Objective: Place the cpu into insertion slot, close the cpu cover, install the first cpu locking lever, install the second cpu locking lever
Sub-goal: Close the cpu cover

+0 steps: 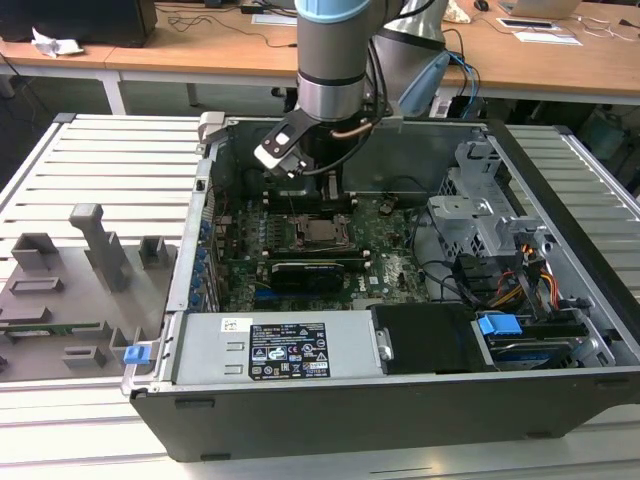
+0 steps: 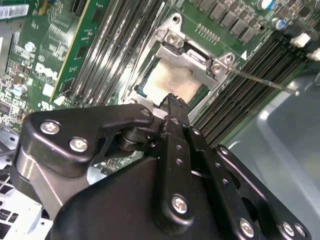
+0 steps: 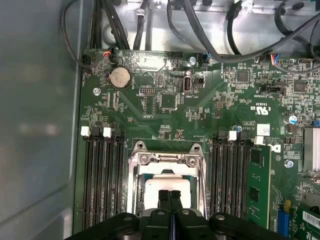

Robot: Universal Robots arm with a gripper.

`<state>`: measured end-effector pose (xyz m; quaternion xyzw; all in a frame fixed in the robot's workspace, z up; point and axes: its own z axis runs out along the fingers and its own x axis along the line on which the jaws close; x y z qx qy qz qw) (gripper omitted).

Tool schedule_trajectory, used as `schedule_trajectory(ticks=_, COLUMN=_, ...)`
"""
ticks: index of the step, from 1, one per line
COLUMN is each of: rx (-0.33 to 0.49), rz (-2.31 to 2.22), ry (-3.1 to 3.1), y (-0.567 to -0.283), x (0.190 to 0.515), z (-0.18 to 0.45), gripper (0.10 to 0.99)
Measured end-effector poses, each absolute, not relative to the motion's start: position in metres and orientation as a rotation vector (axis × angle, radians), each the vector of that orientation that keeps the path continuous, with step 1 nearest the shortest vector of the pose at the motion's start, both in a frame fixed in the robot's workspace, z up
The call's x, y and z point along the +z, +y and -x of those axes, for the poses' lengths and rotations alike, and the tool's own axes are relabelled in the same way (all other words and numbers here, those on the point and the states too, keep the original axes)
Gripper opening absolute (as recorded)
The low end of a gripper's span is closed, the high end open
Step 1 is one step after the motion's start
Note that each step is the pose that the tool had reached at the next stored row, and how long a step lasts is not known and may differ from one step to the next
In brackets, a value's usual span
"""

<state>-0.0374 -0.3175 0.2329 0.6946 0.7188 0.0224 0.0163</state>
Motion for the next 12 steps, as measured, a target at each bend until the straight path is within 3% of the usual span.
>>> schedule_trajectory(ticks=12, rx=0.070, rz=-2.160, ry=2.235, y=-0.3175, x=0.2297, z=0.0443, gripper=0.106)
